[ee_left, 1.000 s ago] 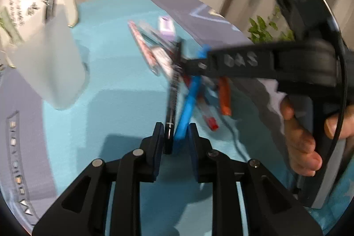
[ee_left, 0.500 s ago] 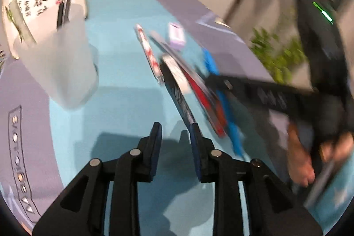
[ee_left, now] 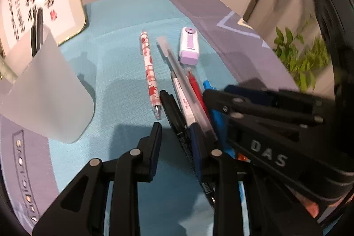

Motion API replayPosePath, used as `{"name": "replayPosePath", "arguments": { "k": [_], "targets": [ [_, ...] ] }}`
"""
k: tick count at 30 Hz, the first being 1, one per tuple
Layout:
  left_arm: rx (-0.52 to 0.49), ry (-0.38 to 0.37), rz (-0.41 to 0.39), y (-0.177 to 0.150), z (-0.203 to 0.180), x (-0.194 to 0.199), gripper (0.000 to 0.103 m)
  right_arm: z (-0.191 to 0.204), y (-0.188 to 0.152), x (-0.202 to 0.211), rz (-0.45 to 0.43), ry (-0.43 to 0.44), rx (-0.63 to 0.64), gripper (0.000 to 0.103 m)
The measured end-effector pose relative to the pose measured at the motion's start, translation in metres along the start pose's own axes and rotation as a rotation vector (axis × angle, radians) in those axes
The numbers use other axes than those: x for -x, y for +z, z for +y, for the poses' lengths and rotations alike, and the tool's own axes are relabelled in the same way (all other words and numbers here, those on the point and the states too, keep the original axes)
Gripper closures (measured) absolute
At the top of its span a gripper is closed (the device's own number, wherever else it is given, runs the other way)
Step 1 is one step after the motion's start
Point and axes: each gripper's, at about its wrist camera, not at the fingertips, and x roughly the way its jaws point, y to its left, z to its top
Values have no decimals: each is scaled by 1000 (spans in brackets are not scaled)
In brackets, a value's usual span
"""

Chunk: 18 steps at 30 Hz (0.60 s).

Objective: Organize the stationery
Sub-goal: 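Lift the black marker with the left gripper while the right gripper lifts the blue pen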

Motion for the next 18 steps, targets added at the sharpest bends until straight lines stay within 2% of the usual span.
{"name": "replayPosePath", "arguments": {
  "k": [1, 2, 6, 12, 16, 18],
  "targets": [
    [-30, 21, -2, -3, -3, 0, 84, 2, -1, 0, 2, -7, 12, 79],
    [-60, 47, -2, -5, -7, 0, 85, 4, -1, -1, 4, 11, 25, 89],
    [-94, 33, 20, -16, -7, 2, 90, 3, -6, 3, 17, 61, 4, 91],
    [-65, -57, 95, -53, 11, 25, 93, 1, -34, 28, 26, 154, 10, 91],
    [-89, -23, 82, -64, 13, 34, 90, 18, -50, 33, 52, 138, 96, 91],
    [-80, -3, 78, -62, 11, 31, 87, 22, -53, 32, 50, 95, 130, 91]
  ]
}}
